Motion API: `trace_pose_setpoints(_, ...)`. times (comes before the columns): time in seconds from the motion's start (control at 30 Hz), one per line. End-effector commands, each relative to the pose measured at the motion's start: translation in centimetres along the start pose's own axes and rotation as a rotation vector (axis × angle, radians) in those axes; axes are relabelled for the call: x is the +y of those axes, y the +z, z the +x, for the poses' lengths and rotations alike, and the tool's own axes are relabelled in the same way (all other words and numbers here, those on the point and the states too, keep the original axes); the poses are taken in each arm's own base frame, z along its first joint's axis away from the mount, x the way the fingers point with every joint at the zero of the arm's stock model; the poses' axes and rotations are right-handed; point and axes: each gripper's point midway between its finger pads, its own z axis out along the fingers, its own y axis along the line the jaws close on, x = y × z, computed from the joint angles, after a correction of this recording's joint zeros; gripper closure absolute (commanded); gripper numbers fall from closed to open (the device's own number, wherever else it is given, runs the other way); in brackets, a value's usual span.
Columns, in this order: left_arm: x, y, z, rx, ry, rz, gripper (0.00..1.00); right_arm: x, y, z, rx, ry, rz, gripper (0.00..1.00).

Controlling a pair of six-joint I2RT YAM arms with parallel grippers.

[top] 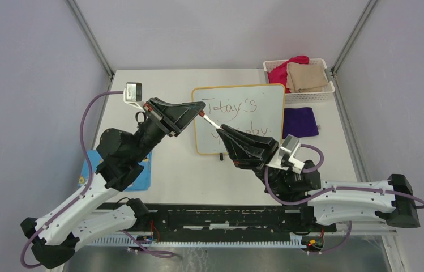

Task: Write a sentence on the whiteboard
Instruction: Close the whiteboard marker at the center of the board.

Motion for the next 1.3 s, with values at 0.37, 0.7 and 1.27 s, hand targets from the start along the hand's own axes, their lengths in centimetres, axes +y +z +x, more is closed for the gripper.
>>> trace_pose_setpoints(0.37,0.9,0.5,6.0,0.177,-0.099,0.015,0.98,-0.8,2.0,0.4,-0.009,-0.010,0.053,1.00)
trace_pose_setpoints(0.7,1.0,0.7,9.2,0.247,-0.101,0.001,0.98,-0.7,3.2,1.0,-0.005,-0.012,0.045,1.00)
trace_pose_setpoints(1.27,1.0,1.3,13.0,0.372,-0.049,-0.039,0.98,-0.3,5.2,2.6,0.070,-0.042,0.039,1.00)
